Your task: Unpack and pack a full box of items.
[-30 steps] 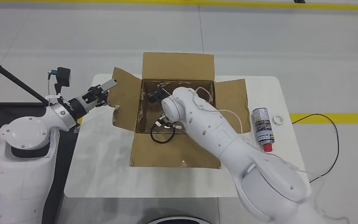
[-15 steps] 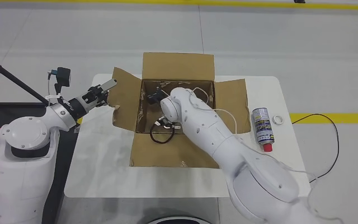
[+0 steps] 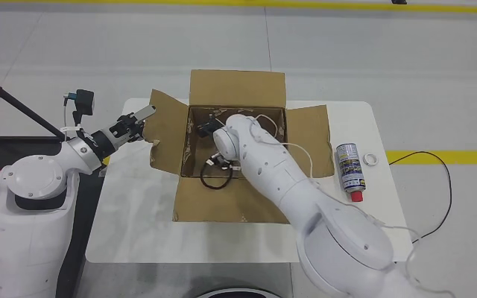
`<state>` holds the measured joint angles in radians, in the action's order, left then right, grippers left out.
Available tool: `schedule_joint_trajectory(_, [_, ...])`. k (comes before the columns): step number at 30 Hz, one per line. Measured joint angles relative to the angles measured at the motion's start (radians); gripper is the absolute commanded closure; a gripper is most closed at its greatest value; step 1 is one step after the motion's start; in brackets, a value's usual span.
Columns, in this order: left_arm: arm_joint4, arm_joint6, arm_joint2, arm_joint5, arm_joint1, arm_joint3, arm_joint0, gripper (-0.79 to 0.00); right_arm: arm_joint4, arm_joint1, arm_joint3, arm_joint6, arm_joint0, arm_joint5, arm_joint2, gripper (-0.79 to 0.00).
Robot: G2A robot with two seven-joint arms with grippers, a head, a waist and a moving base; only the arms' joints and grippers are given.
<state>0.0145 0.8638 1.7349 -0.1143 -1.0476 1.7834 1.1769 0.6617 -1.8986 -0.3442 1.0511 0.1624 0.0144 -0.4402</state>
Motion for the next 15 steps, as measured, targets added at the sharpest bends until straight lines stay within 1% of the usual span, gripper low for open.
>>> schedule_joint_trajectory(5, [0.0, 0.0, 0.0, 0.0, 0.0, 0.0, 0.0, -0.785, 0.003, 0.0, 0.038, 0.006, -0.031, -0.01, -0.016, 0.0])
schedule_joint_trajectory(10, [0.0, 0.0, 0.0, 0.0, 0.0, 0.0, 0.0, -0.785, 0.002, 0.011, 0.092, 0.016, -0.063, -0.017, -0.037, 0.0])
schedule_joint_trajectory(15, [0.0, 0.0, 0.0, 0.0, 0.0, 0.0, 0.0, -0.785, -0.009, 0.024, 0.131, 0.053, -0.07, -0.057, -0.055, 0.0])
